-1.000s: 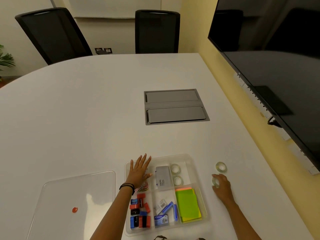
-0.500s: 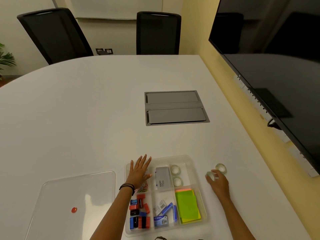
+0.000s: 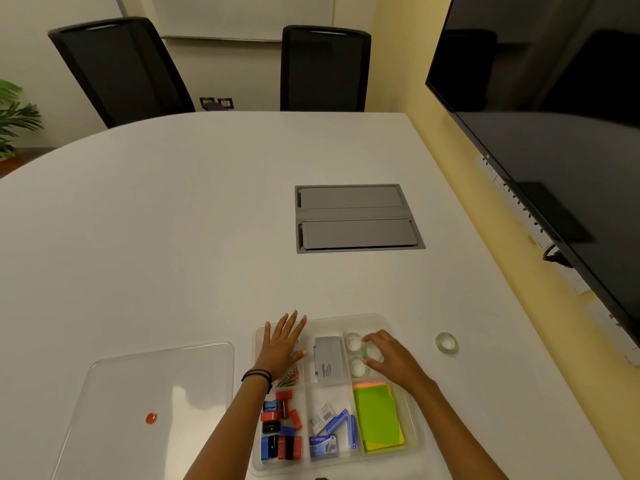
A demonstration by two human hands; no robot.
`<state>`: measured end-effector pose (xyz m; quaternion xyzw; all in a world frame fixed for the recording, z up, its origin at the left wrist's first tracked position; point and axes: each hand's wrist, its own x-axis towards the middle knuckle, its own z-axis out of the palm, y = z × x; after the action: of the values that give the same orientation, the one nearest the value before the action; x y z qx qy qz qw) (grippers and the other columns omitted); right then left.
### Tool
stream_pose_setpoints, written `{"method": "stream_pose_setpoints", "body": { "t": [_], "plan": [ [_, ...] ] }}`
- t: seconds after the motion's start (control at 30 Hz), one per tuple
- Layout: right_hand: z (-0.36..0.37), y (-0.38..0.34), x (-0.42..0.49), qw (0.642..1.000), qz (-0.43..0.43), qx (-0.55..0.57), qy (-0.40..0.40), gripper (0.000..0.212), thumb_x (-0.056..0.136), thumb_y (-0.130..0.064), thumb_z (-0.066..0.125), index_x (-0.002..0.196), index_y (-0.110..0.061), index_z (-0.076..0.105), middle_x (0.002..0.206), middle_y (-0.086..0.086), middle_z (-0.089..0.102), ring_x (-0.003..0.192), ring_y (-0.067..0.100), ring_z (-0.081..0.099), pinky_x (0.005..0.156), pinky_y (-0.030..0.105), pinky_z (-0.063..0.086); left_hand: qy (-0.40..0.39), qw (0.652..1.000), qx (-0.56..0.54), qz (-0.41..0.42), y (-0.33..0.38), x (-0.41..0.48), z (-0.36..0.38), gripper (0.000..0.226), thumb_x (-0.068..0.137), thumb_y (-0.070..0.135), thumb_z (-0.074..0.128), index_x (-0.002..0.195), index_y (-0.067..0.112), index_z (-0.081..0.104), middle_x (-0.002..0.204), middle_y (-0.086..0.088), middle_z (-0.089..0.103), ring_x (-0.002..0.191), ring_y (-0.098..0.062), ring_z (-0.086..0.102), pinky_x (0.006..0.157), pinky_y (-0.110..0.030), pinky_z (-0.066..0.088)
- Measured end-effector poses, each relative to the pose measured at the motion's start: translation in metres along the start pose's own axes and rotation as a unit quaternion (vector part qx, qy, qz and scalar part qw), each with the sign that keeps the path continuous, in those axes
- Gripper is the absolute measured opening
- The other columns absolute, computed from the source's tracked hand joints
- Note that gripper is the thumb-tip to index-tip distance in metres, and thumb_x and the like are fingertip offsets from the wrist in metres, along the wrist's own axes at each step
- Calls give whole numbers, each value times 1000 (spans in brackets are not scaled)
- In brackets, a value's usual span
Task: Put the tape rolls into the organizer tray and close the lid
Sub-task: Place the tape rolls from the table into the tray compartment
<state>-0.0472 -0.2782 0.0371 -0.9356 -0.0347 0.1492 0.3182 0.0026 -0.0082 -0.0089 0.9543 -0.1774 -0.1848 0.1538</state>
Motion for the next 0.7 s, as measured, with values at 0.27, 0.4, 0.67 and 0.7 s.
{"method": "stream_pose_setpoints", "body": {
  "t": [0.27,0.4,0.67,0.7],
  "plan": [
    [7,-5,10,982,-4,-157,-108,40,86,0,50,124,-11,48,127,12,46,116,25,46,86,36,44,0,1000,5,0,0,0,0,74,96,45,42,148,22,-6,160,-7,-12,148,-25,-10,117,-51,-11],
    [7,-3,14,976,-12,-175,-125,41,85,5,49,123,-10,48,128,14,45,115,26,46,84,34,43,2,1000,4,0,0,0,1,74,96,44,42,148,21,-6,160,-7,-12,148,-25,-9,117,-51,-11],
    [7,-4,17,972,8,-183,-150,38,88,1,50,124,-9,48,129,16,48,113,27,50,85,35,43,0,1000,11,-1,0,0,1,75,96,46,42,148,22,-6,160,-8,-12,148,-25,-9,117,-51,-10],
    [7,-3,16,974,8,-174,-145,38,87,1,50,124,-9,49,128,16,48,112,27,51,82,34,42,0,1000,11,-1,0,0,1,75,96,46,42,148,22,-6,160,-7,-12,148,-25,-9,117,-51,-10]
  ]
}}
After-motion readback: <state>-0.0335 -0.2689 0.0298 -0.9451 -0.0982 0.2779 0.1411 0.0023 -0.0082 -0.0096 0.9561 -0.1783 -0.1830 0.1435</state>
